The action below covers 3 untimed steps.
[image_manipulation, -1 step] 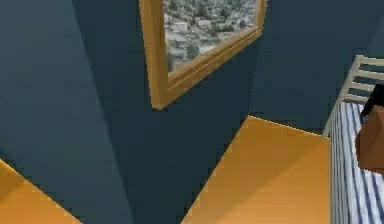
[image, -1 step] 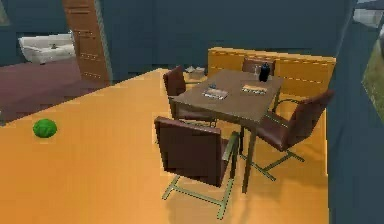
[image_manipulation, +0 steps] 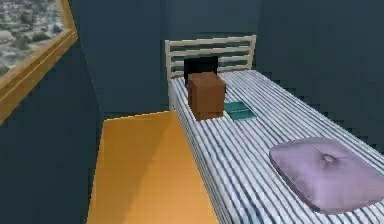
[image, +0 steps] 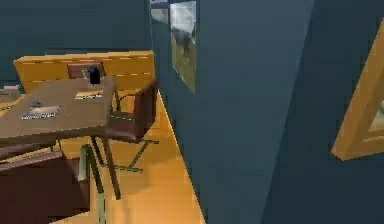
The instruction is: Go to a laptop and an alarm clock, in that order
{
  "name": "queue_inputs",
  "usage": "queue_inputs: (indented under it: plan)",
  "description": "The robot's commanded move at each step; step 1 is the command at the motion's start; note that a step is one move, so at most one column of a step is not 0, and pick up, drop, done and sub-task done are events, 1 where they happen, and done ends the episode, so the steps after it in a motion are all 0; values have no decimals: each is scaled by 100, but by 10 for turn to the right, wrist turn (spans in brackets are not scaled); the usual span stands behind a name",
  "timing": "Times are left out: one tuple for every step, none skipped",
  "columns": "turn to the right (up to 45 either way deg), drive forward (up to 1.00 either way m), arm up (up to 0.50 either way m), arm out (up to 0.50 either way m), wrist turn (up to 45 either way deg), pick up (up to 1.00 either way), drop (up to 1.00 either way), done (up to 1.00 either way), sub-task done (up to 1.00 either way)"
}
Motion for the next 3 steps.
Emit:
queue_inputs:
  plan:
    - [450,0,0,0,0,0,0,0,0]
    - [300,0,0,0,0,0,0,0,0]
    - [0,100,0,0,0,0,0,0,0]
